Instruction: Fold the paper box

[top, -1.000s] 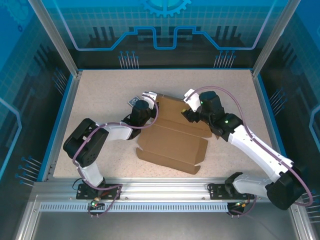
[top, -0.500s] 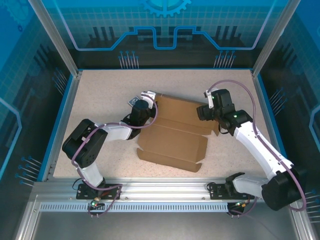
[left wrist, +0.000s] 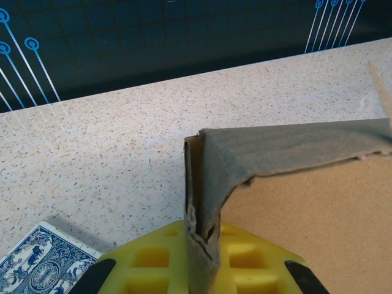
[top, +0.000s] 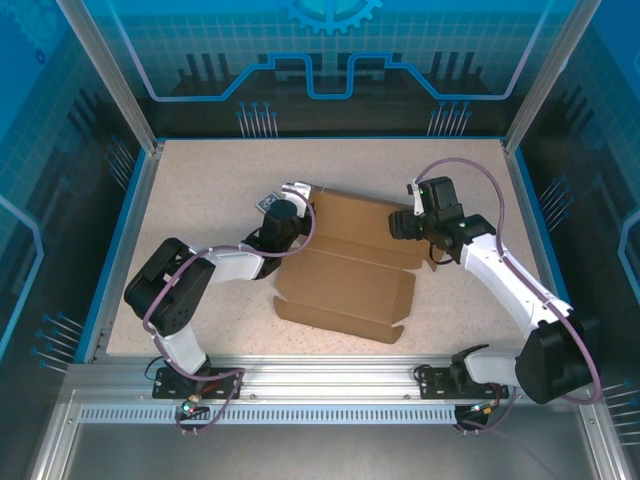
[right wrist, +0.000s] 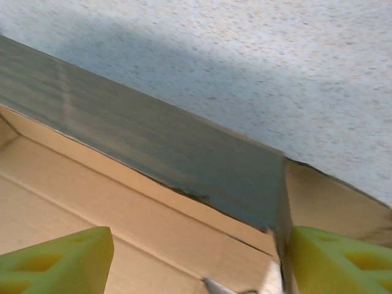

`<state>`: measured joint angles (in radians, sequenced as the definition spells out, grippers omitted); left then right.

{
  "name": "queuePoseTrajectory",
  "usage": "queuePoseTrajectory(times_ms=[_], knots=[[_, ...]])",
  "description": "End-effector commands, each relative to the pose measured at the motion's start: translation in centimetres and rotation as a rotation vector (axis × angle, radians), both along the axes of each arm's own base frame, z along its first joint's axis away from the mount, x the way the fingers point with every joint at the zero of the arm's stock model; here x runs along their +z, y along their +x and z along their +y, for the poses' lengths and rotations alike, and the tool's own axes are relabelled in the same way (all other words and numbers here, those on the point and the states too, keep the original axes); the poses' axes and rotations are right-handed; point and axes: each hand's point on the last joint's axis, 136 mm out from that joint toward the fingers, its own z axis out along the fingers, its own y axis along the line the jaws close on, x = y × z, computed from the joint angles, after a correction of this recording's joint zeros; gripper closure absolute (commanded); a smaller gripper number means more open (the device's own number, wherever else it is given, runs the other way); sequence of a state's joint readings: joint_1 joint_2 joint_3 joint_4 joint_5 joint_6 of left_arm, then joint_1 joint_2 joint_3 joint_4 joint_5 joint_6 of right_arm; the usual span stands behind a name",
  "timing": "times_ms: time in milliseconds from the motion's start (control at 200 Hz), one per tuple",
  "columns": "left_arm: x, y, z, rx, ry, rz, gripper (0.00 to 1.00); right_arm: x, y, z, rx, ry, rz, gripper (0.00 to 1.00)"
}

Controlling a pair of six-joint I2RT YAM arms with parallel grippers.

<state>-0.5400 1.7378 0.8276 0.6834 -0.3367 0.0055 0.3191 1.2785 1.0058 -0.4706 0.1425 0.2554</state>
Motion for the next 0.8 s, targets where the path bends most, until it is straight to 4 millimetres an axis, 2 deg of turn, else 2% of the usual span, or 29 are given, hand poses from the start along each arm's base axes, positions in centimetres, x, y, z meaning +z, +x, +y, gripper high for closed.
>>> queuePoseTrajectory(times_ms=[0,190,325,440,465,550,795], knots=[[1.9,-0.3,-0.1,0.005,-0.033,-0.045,1.0,0.4,0.6,1.9,0.008,0.182,-0.011,0.26],[1.9,-0.4,-0.3,0.0,-0.04,-0.046,1.0,1.7,1.5,3.5,0.035,0.316,-0.067,0.28],[1.9,-0.5,-0.4,0.003,-0.046,-0.045,1.0,2.1,1.2,3.1,0.027,0.338,-0.097,0.28],[2.0,-0.4,-0.2,0.017,-0.053,-0.044,1.0,1.2,0.4,1.0,-0.046,0.267,-0.078,0.27],[2.0,-0.5,-0.1,0.022,-0.052,-0.043,1.0,-0.2,-0.4,0.5,-0.062,0.241,-0.05,0.27],[2.1,-0.4,0.1,0.034,-0.051,-0.044,1.0,-1.3,-1.6,-1.0,-0.106,0.188,-0.029,0.25],[2.4,-0.4,0.4,0.047,-0.049,-0.049,1.0,-4.3,-4.8,-2.9,-0.167,0.14,0.033,0.22]])
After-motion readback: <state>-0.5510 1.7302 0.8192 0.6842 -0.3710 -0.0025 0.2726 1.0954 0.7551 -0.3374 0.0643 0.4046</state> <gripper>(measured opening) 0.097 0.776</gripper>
